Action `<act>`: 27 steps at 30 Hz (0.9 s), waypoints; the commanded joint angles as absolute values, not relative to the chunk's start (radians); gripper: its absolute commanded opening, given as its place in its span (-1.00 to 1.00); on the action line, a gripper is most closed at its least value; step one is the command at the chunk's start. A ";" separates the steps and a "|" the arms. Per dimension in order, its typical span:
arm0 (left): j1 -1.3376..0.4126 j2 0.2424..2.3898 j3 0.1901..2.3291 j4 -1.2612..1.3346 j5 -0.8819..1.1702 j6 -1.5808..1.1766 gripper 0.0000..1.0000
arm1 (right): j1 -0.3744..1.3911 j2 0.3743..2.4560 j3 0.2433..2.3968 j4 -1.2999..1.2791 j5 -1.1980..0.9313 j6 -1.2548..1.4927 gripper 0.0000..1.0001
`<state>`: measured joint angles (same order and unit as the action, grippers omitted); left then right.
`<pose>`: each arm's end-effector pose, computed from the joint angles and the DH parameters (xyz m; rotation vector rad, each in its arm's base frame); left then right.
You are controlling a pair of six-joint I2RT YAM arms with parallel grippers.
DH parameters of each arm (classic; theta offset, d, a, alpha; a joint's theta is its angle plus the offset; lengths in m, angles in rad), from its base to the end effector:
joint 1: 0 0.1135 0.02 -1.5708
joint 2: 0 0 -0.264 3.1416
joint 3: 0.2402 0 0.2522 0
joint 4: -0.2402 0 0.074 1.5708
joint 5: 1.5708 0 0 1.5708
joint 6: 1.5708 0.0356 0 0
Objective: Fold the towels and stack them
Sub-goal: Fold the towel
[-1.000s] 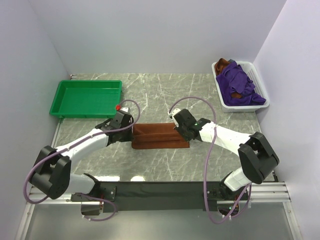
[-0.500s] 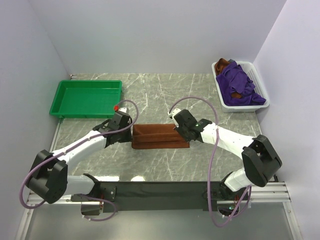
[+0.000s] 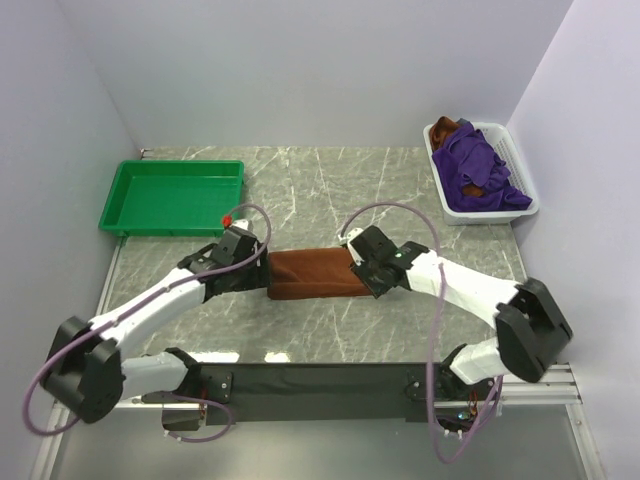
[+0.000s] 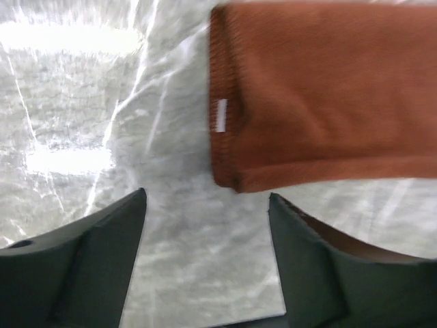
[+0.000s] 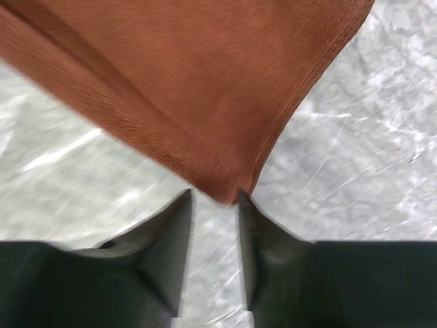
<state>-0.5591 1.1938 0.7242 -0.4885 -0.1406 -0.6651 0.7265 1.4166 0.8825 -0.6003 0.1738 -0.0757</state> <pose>0.1987 -0.1184 0.2122 -0.1913 2.5375 -0.3158 0.2036 0.1727 0.2025 -0.9964 2.4818 -0.0312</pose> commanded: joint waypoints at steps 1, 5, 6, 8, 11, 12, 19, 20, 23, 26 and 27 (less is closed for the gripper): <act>-0.578 1.106 0.805 -0.544 -0.166 -0.725 0.58 | 0.739 1.286 0.946 -0.649 0.091 -0.014 -0.09; -0.601 1.075 0.860 -0.531 -0.146 -0.775 0.59 | 0.735 1.175 0.936 -0.579 0.098 0.086 -0.01; -0.612 1.081 0.882 -0.517 -0.138 -0.781 0.58 | 0.732 1.167 0.930 -0.562 0.118 0.112 -0.01; -0.629 1.121 0.903 -0.476 -0.109 -0.802 0.48 | 0.716 1.175 0.916 -0.509 0.118 0.195 -0.02; -0.670 1.208 0.946 -0.416 -0.086 -0.819 0.35 | 0.707 1.196 0.875 -0.424 0.127 0.313 -0.07; -0.682 1.232 0.960 -0.402 -0.084 -0.821 0.31 | 0.704 1.201 0.859 -0.398 0.129 0.339 -0.10; -0.718 1.362 0.945 -0.416 -0.175 -0.886 0.22 | 0.568 1.149 0.666 -0.198 0.078 0.567 -0.14; -0.718 1.353 0.930 -0.422 -0.192 -0.887 0.22 | 0.546 1.140 0.652 -0.198 0.078 0.568 -0.14; -0.715 1.319 0.881 -0.434 -0.245 -0.926 0.39 | 0.474 1.106 0.592 -0.177 0.023 0.589 -0.07; -0.706 1.322 0.851 -0.428 -0.255 -0.942 0.46 | 0.375 1.083 0.534 -0.143 -0.049 0.617 0.00; -0.704 1.325 0.845 -0.419 -0.247 -0.942 0.47 | 0.342 1.078 0.525 -0.137 -0.060 0.627 0.02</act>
